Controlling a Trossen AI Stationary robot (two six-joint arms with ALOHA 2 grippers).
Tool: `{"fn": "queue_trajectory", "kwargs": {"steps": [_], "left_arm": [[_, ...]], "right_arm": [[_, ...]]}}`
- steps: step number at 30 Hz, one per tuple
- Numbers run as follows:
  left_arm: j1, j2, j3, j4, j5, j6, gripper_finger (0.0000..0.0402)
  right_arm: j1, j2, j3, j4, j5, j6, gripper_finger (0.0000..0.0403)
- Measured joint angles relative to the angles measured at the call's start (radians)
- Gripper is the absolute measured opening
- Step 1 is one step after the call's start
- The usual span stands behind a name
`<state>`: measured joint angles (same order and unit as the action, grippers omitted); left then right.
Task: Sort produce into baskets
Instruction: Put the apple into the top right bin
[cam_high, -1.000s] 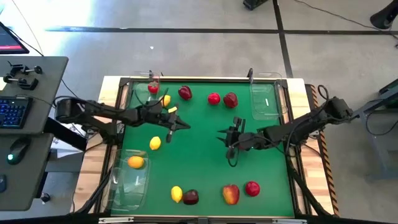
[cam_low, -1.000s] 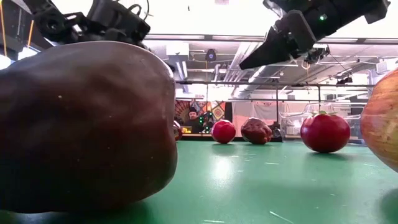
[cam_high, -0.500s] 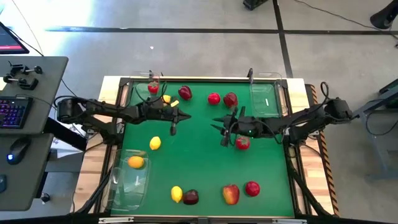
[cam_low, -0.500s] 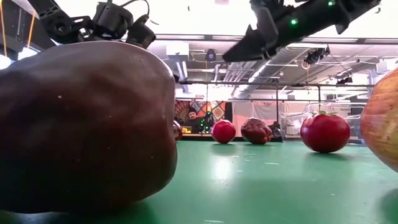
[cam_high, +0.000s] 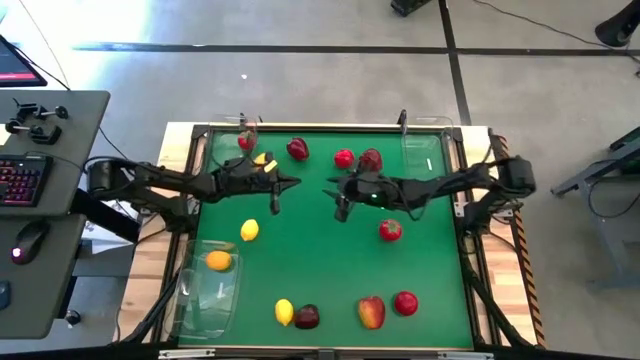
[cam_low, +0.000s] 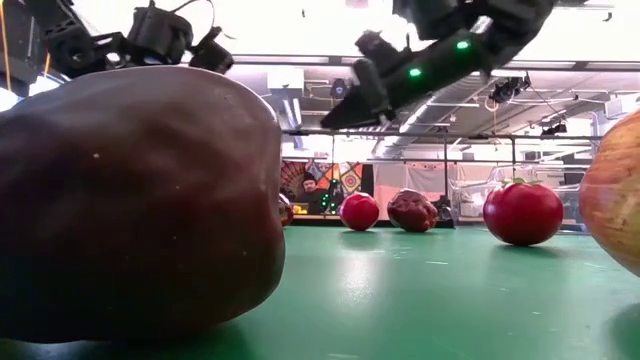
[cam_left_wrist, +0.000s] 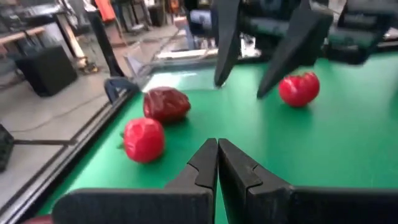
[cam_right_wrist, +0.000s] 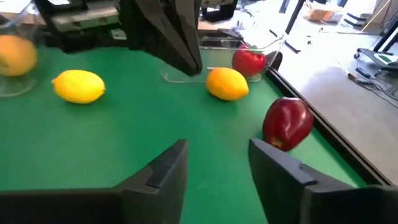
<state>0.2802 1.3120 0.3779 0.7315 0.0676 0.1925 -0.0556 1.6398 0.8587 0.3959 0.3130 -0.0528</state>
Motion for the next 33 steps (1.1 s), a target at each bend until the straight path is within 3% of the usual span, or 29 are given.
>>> {"fn": "queue_trajectory", "kwargs": {"steps": [9,13,18,23,33], "left_arm": [[0.002,-0.185,-0.028,-0.038,-0.001,0.004,0.0000],[0.002,-0.266,-0.052,-0.094,-0.021,0.019,0.0000],[0.002,-0.349,-0.063,-0.161,-0.041,0.027,0.0000],[0.002,-0.391,-0.063,-0.214,-0.041,0.029,0.0000],[0.002,-0.394,-0.063,-0.239,-0.043,0.028,0.0000]], "right_arm": [[-0.059,0.258,0.364,-0.302,0.110,0.165,0.0284],[-0.096,0.375,0.563,-0.484,0.122,0.283,0.0313],[-0.133,0.509,0.769,-0.640,0.109,0.333,0.0323],[-0.157,0.621,0.930,-0.744,0.165,0.352,0.0323],[-0.200,0.760,1.108,-0.842,0.194,0.385,0.0323]]}}
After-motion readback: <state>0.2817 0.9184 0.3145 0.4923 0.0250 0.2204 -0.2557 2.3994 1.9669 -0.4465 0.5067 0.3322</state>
